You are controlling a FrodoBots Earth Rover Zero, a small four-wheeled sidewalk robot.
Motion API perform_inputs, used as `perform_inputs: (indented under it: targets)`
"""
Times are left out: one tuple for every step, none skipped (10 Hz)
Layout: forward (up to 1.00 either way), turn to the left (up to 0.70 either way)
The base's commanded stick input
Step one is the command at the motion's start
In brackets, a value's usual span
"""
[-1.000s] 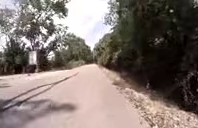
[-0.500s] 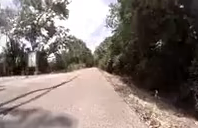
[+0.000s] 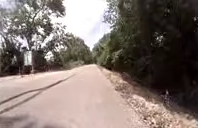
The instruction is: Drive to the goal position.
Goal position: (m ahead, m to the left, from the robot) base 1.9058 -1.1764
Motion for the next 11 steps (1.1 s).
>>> perform_inputs:
  targets:
    - [0.7,0.0]
    - [0.7,0.0]
    - [0.7,0.0]
    - [0.7,0.0]
    - [0.7,0.15]
    - [0.7,0.31]
    - [0.7,0.31]
    - [0.7,0.26]
    - [0.7,0.22]
    - [0.7,0.17]
    - [0.7,0.12]
